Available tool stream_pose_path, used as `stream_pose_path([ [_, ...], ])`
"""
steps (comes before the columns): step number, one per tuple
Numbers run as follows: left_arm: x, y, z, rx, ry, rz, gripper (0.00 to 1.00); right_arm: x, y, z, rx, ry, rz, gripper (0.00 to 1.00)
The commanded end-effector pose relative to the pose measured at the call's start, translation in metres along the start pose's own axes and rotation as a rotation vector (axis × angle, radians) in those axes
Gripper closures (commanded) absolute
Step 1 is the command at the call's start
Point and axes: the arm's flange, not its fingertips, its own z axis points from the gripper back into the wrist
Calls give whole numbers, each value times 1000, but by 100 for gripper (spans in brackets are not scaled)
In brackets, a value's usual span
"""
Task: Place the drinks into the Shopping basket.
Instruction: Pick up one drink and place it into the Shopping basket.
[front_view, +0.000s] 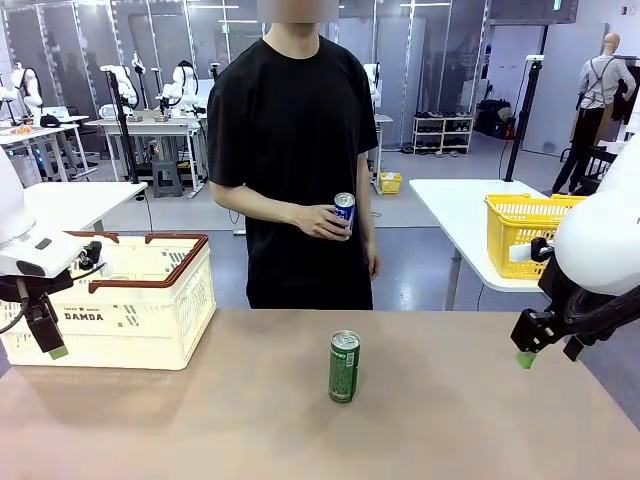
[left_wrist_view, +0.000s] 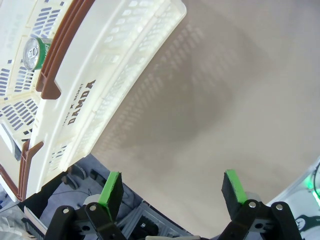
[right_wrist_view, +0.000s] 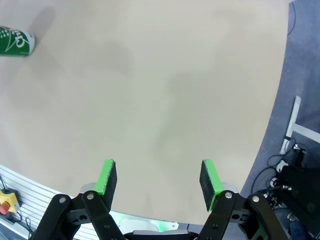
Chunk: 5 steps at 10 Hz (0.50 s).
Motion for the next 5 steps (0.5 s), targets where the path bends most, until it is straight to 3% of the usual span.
stream_pose_path([
  [1, 8, -4, 6, 49, -55, -97, 0, 0, -1, 1, -2, -2, 1, 16],
  [2, 23, -8, 17, 102, -110, -175, 0, 0, -1, 1, -2, -2, 1, 16],
  [5, 97, -21, 55, 164, -144, -402, 0, 0, -1, 1, -2, -2, 1, 16],
])
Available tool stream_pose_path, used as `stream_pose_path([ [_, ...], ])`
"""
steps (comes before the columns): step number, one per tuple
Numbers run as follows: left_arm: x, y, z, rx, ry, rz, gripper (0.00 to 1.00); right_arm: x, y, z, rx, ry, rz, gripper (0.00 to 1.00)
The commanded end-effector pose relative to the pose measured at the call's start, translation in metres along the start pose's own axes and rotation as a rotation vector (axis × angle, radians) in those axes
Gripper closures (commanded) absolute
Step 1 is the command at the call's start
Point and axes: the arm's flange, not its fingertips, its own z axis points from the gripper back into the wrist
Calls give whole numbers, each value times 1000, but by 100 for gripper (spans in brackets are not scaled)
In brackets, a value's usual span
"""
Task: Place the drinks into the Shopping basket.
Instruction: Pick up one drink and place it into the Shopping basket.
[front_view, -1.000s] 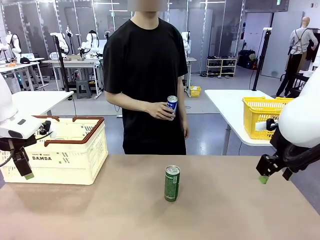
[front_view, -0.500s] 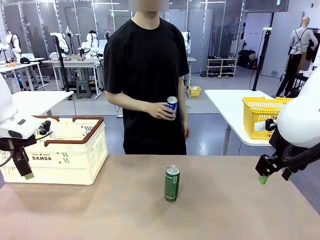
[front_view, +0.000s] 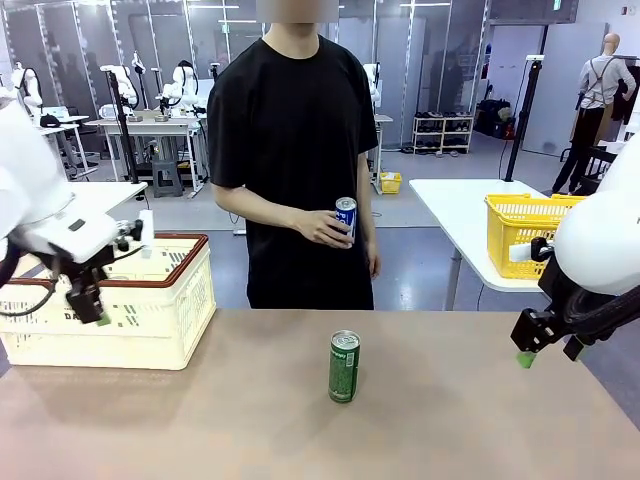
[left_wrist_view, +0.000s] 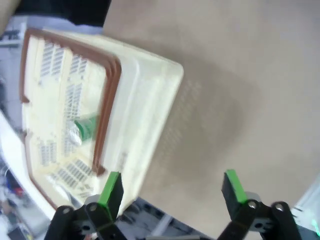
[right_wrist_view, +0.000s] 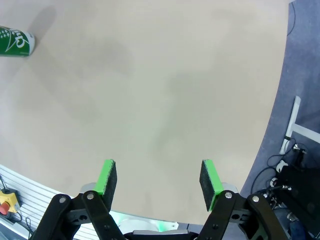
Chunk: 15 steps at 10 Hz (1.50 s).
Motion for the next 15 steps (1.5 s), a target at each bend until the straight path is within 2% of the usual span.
stream_pose_path([
  [1, 48, 26, 7, 38, -17, -146, 0, -1, -1, 1, -1, -2, 1, 16],
  [4, 150, 44, 38, 58, -72, -378, 0, -1, -1, 1, -1, -2, 1, 16],
  [7, 224, 29, 38, 5, -78, -554, 0, -1, -1, 1, -1, -2, 1, 16],
  [9, 238, 22, 31, -37, -19, -558, 0, -1, -1, 1, -1, -2, 1, 16],
  [10, 237, 21, 30, -40, -35, -592, 0, -1, -1, 1, -1, -2, 1, 16],
  [15, 240, 12, 24, -44, -53, -566, 0, -1, -1, 1, -1, -2, 1, 16],
])
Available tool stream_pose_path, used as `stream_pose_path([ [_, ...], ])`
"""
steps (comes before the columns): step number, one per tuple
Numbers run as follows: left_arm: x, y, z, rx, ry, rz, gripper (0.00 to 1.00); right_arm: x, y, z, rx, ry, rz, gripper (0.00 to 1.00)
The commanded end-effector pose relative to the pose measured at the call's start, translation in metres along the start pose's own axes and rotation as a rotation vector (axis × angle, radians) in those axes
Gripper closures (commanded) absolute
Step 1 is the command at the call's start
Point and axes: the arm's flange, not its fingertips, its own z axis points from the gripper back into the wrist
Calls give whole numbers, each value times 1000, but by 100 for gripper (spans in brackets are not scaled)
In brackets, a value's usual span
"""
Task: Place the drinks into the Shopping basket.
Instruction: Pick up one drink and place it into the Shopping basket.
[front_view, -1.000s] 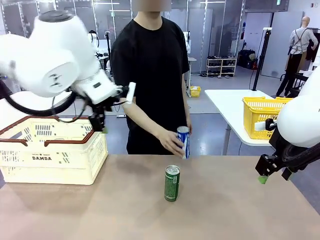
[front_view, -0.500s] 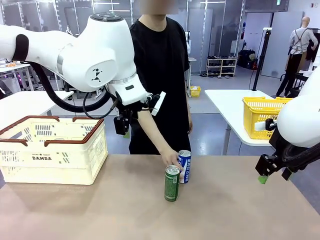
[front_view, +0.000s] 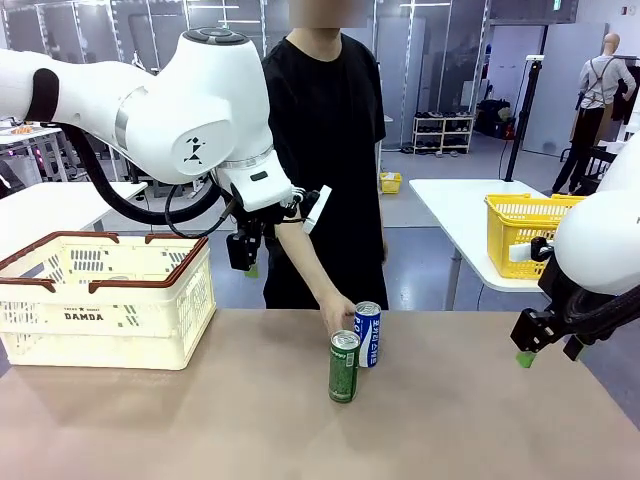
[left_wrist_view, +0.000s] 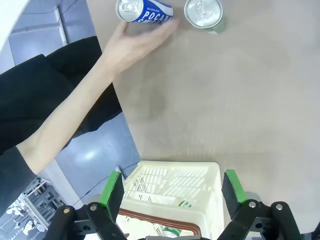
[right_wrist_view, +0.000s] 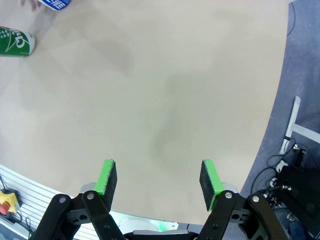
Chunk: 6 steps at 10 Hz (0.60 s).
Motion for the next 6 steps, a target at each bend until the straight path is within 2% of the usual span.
stream_pose_path([
  [1, -17, -17, -4, -28, 51, 47, 0, -1, -1, 1, -1, -1, 0, 16],
  [3, -41, -48, -19, -68, 26, 80, 0, -1, -1, 1, -1, -1, 0, 16],
  [6, -61, -62, -33, -86, -7, 143, 0, -1, -1, 1, -1, -1, 0, 16],
])
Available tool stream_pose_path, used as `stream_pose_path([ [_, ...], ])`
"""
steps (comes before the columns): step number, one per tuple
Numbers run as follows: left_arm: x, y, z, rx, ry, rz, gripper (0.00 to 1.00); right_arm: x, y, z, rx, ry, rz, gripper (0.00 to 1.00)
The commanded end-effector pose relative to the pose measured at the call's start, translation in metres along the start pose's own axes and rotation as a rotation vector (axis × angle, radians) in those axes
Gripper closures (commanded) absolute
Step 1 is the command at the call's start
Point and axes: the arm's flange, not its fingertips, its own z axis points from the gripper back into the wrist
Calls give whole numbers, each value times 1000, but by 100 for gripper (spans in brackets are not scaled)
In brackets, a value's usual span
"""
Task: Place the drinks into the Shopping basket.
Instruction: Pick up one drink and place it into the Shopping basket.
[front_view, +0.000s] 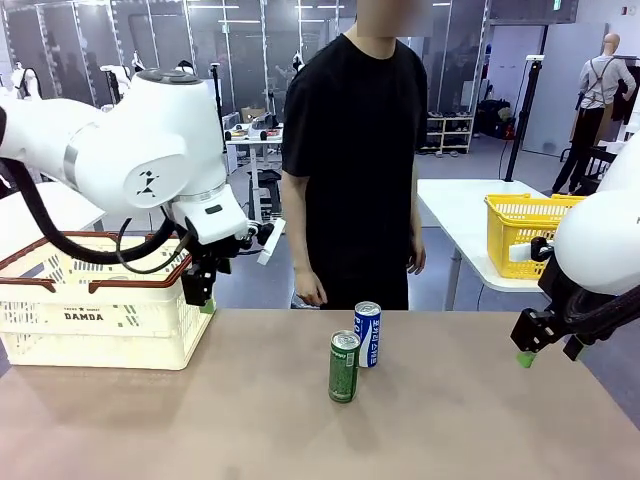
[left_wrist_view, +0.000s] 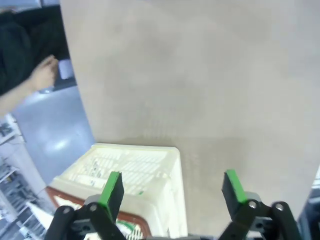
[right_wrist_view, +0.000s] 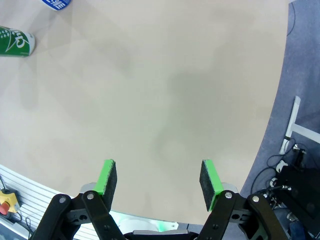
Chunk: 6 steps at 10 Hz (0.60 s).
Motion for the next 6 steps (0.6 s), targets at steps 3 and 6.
stream_pose_path([
  [3, 0, 0, 0, 0, 0, 0, 0, -1, -1, 1, -1, -1, 0, 16],
  [6, 0, 0, 0, 0, 0, 0, 0, -1, -1, 1, -1, -1, 0, 16],
])
